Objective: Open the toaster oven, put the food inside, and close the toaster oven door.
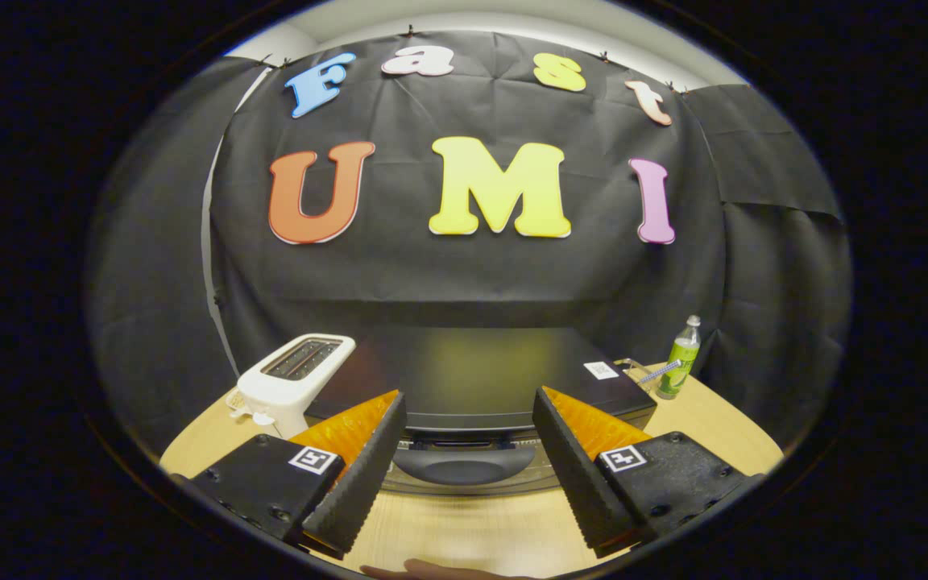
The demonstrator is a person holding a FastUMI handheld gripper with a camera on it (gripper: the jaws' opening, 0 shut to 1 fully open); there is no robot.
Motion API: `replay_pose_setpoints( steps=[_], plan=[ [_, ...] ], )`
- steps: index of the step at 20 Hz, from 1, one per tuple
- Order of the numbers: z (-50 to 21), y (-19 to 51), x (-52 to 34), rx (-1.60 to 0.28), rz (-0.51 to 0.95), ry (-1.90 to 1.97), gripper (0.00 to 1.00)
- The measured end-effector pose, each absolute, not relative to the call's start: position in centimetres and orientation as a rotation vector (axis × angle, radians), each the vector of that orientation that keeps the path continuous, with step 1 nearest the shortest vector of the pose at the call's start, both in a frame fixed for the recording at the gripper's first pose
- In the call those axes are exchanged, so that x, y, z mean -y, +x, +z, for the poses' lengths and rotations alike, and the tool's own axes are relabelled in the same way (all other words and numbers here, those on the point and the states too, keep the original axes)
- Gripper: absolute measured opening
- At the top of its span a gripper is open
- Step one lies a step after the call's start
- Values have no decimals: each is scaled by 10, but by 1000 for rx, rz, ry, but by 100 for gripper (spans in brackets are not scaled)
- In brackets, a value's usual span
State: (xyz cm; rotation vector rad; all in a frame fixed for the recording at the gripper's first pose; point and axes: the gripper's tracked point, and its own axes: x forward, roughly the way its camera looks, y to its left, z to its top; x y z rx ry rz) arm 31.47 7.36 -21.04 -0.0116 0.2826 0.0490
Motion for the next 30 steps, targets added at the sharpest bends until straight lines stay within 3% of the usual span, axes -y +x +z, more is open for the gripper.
replay_pose_setpoints(
  steps=[15, 21, 30],
  plan=[
    [-234, 343, -77, -314, 115, -38, 100],
    [-250, 320, -67, -411, 128, -95, 100],
    [-264, 280, -64, -393, 167, -19, 100]
  ],
)
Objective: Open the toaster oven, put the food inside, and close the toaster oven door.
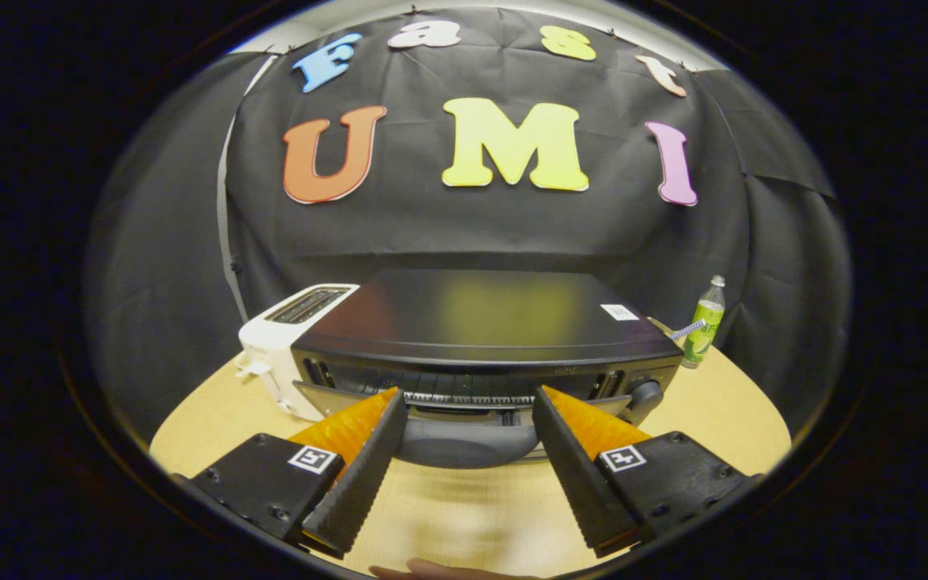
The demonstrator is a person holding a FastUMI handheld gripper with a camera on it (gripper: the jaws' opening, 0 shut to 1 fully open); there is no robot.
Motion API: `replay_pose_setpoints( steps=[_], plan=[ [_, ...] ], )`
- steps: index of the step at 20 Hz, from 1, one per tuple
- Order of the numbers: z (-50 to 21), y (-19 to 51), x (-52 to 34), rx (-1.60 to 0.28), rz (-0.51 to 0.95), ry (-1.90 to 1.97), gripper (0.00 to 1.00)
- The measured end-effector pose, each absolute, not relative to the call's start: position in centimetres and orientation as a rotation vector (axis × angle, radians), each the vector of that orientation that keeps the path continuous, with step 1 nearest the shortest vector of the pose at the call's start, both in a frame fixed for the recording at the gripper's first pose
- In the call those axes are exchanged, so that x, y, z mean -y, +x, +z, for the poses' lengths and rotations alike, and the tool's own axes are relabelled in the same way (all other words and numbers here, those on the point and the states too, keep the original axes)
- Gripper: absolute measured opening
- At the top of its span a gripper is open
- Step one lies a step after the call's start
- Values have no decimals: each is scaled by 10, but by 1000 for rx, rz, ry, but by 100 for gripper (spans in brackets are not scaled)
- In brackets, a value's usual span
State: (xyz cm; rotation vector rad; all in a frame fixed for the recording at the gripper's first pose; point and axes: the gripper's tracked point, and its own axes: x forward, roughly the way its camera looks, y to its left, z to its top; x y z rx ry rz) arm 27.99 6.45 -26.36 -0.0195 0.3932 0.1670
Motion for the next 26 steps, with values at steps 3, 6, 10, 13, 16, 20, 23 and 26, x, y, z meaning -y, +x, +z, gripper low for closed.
replay_pose_setpoints(
  steps=[3, 6, 10, 13, 16, 20, 23, 26],
  plan=[
    [-275, 260, -58, -406, 203, -5, 100],
    [-287, 241, -55, -429, 235, -61, 100],
    [-305, 222, -51, -434, 234, -121, 100],
    [-327, 205, -49, -450, 203, -210, 100],
    [-348, 195, -47, -472, 174, -290, 100],
    [-362, 191, -48, -525, 198, -222, 100],
    [-375, 184, -48, -578, 231, -140, 100],
    [-389, 192, -51, -633, 237, -53, 100]
  ],
)
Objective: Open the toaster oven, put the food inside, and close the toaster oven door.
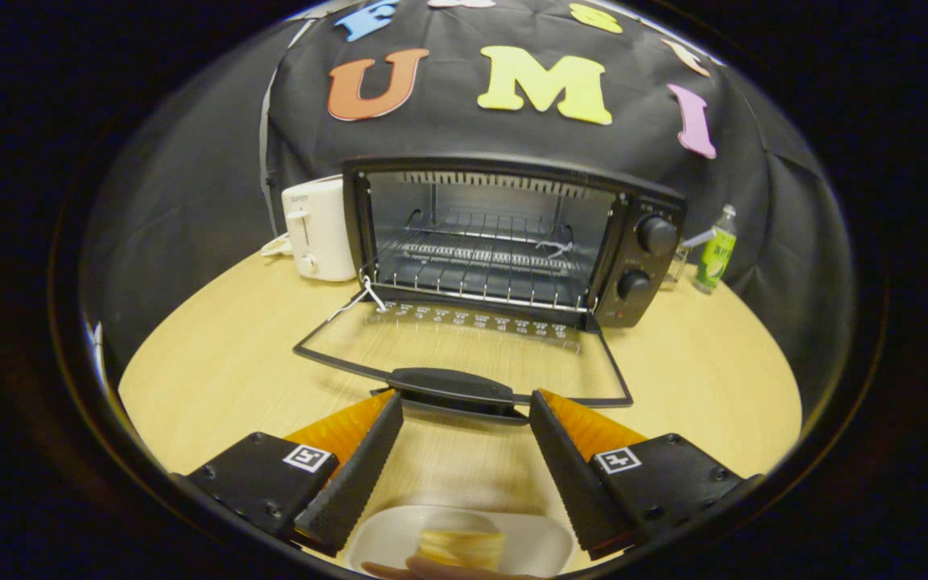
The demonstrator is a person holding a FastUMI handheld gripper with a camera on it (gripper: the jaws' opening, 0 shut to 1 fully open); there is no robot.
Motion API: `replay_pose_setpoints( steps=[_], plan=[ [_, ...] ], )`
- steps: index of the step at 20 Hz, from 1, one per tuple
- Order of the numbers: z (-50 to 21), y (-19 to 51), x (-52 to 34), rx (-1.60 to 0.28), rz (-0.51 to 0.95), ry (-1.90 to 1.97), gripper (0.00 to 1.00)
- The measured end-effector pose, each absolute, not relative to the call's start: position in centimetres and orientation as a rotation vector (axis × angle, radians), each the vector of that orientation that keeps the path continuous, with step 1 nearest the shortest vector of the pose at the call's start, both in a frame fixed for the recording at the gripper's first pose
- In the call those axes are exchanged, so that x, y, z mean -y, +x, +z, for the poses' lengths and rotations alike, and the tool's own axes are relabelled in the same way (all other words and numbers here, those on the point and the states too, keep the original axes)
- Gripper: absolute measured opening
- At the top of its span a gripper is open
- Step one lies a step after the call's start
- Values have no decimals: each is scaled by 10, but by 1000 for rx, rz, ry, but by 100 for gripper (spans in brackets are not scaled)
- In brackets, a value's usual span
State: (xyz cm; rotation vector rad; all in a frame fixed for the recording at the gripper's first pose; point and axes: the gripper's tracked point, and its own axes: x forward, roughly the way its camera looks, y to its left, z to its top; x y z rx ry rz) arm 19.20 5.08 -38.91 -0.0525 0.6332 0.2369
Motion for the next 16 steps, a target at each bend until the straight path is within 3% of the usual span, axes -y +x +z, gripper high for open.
replay_pose_setpoints(
  steps=[7, 16],
  plan=[
    [-369, 181, -43, -572, 219, -32, 100],
    [-352, 92, -20, -540, 193, 44, 100]
  ],
)
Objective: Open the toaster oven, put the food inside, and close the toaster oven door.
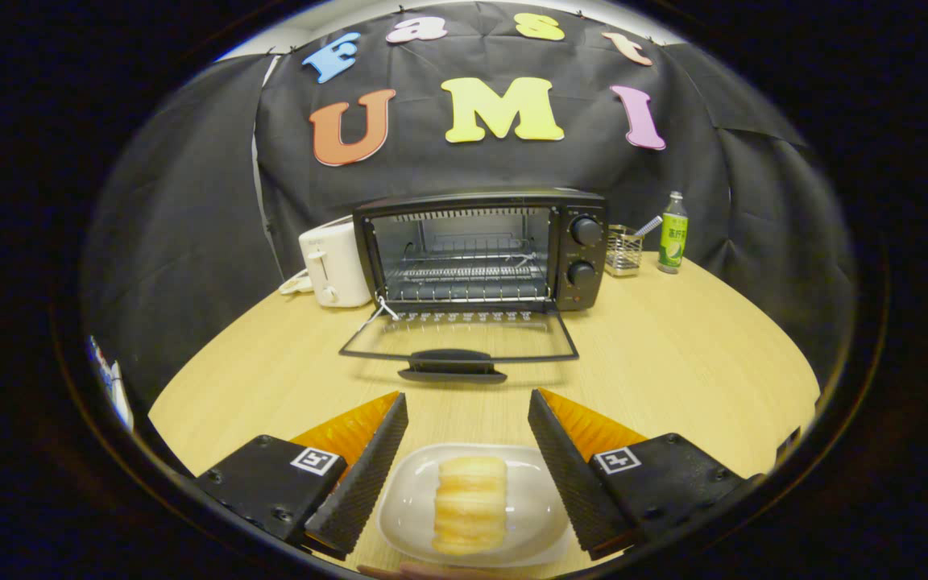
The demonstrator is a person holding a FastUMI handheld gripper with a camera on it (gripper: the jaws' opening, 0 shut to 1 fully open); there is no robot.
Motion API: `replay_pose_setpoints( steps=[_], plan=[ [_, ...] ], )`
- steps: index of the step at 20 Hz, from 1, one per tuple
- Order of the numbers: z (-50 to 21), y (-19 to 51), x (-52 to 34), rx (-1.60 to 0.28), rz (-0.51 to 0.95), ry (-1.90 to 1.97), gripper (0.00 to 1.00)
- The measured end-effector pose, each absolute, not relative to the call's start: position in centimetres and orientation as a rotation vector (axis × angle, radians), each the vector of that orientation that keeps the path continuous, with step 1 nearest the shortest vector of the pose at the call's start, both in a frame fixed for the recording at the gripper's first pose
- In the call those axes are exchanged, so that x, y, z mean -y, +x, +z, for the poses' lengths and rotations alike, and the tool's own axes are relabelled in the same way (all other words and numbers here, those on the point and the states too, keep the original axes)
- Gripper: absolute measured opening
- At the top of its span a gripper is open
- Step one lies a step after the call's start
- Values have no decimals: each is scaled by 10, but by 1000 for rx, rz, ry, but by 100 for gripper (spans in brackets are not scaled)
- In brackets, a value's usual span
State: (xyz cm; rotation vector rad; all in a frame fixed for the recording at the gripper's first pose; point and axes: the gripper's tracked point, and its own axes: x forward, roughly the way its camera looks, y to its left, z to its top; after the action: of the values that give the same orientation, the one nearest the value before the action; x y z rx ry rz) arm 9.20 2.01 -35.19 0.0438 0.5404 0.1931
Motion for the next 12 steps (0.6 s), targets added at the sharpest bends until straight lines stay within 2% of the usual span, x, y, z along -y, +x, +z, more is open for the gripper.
replay_pose_setpoints(
  steps=[8, 12],
  plan=[
    [-368, 55, -10, -537, 169, -8, 99],
    [-397, 46, -20, -646, 186, 28, 99]
  ],
)
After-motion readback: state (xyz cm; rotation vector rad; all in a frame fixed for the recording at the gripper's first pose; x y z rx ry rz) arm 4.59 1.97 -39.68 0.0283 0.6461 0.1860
